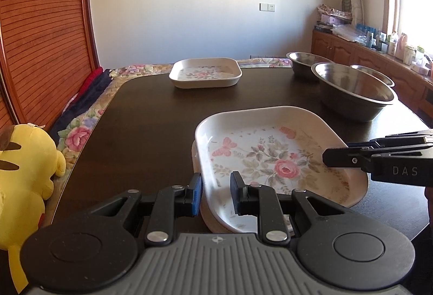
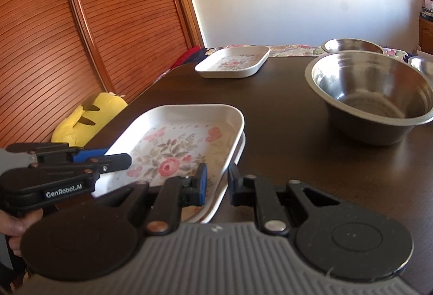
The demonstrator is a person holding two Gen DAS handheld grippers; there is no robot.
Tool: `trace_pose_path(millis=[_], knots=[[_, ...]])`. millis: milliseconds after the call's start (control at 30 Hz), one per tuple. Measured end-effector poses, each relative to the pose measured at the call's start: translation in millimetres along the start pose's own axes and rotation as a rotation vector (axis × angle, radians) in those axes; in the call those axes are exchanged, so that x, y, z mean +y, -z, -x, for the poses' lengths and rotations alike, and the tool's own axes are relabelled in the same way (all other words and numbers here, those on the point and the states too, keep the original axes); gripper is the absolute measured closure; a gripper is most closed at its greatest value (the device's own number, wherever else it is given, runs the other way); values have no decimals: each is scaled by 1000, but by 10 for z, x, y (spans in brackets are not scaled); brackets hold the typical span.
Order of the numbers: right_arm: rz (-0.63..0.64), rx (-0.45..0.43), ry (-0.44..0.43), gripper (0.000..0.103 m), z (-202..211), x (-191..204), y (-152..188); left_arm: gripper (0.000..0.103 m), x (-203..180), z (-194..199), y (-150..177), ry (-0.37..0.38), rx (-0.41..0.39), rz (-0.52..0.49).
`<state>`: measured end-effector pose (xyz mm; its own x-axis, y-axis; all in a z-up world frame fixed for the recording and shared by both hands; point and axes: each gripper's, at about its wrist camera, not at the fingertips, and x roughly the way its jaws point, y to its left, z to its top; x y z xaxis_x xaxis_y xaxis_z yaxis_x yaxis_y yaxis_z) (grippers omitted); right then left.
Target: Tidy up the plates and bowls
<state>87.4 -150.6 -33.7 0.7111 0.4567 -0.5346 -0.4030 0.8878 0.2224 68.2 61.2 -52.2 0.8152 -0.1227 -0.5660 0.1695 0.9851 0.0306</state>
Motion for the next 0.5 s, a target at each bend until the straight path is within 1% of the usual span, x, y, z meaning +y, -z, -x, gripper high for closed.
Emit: trace_pose_path(millis=[200,300,500], knots=[[16,-20,17,85,-10,42,42,79,-9,5,36,-7,-12,-9],[15,-41,17,85,-1,39,83,77,-11,-17,57,-25,-10,-13],[33,-82,29,84,17,60,144,77,22,-62,107,-17,-9,2]])
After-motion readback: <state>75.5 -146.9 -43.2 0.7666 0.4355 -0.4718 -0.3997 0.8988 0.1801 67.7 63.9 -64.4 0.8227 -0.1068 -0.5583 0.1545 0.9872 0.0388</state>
